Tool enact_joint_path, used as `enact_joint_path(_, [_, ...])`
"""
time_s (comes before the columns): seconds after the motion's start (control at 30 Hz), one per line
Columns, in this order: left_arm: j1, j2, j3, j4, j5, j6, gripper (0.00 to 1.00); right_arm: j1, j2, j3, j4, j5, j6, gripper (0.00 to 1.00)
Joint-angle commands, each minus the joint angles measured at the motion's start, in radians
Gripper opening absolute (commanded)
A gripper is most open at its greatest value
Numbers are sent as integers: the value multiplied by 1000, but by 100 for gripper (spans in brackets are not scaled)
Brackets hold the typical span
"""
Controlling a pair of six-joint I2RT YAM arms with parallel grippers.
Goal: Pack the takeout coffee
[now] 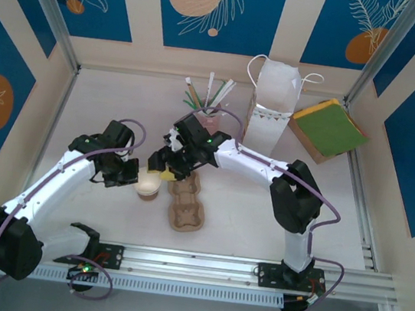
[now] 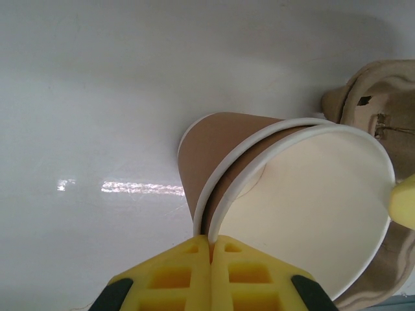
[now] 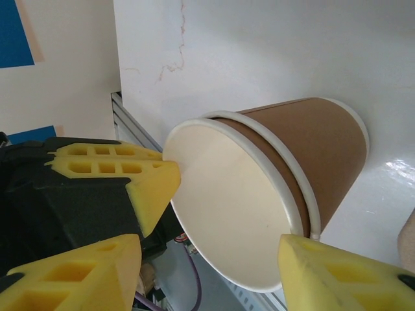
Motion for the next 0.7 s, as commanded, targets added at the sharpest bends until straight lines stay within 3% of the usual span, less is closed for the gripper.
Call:
enact_joint_path(0.0, [10,-9,0,-9,14,-1,0,-15,-58,1,-28,24,-14,59])
enact_joint_path(0.67, [10,-12,3,-9,22,-5,0,-6,1,-7,-15,-28,9,59])
